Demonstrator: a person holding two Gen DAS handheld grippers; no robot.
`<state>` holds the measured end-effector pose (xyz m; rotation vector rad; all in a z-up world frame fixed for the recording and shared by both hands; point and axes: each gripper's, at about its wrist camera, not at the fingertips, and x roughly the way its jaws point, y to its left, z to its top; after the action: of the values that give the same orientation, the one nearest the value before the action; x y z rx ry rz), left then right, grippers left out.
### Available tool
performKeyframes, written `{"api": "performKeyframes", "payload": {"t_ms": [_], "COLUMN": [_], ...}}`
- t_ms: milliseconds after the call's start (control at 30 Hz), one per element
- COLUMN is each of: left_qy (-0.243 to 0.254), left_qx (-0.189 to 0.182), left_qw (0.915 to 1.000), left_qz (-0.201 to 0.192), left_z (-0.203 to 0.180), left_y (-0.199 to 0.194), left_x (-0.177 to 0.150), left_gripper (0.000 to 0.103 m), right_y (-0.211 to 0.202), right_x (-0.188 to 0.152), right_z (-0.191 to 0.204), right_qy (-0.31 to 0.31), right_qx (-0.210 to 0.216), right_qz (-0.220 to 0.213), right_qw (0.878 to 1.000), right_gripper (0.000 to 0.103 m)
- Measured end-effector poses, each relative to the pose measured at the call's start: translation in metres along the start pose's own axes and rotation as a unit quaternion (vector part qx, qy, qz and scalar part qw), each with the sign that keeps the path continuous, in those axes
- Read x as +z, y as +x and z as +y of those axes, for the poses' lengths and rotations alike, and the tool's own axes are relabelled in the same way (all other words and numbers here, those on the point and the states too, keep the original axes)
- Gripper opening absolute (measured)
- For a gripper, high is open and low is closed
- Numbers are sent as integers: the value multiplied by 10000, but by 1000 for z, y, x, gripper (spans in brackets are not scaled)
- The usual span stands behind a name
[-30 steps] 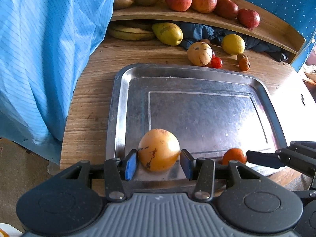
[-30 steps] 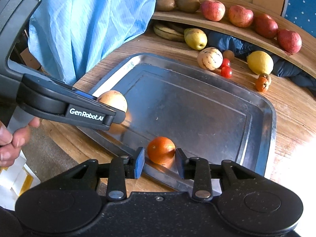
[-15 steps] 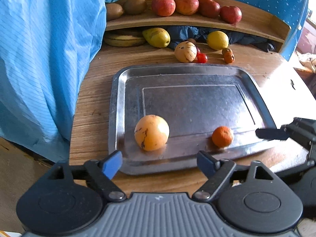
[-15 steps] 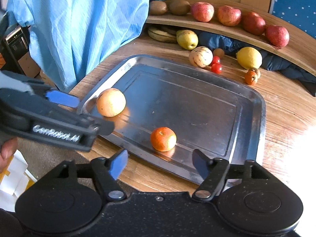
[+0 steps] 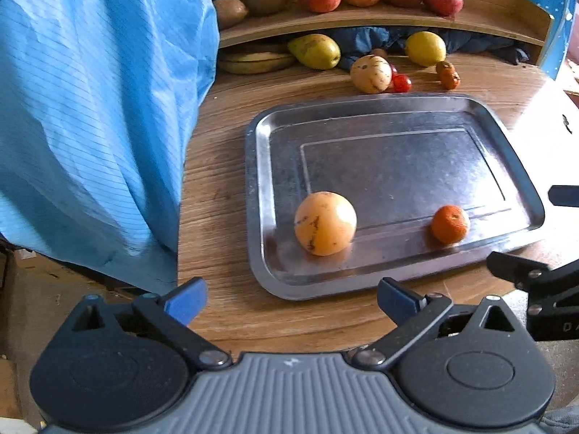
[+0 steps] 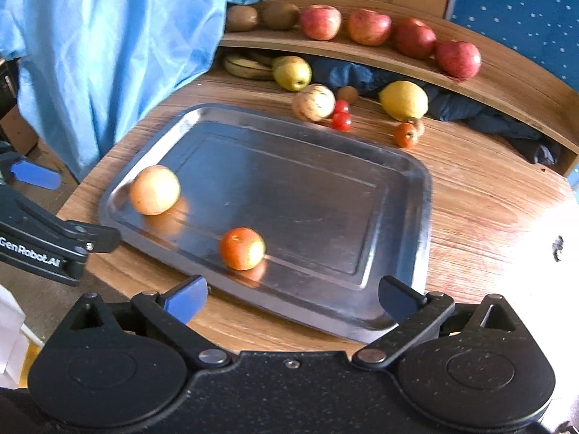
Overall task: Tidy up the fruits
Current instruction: 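Move left tool toward the striped pepino melon while right tool approaches a cherry tomato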
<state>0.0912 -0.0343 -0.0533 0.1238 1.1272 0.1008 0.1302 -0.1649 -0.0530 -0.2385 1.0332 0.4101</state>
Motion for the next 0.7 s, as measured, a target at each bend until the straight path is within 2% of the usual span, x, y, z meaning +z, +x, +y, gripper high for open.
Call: {"api": "performKeyframes", "payload": {"t_ms": [300, 700], "left_qy": [163, 253], "left_qx": [176, 170], "left_qw": [9997, 9995], "left_qz": [-19, -100], "left_z": [7, 18], "left_y": [7, 25], "left_x": [21, 63], "left_gripper": [102, 102], "right_y": [11, 32], "right_x": [15, 47], "right_z": [-8, -16], "right_qy": [112, 279], "right_qx": [-181, -261], "right_qz": [-33, -132], "right_qw": [9998, 9992], "right_gripper": [102, 102]}}
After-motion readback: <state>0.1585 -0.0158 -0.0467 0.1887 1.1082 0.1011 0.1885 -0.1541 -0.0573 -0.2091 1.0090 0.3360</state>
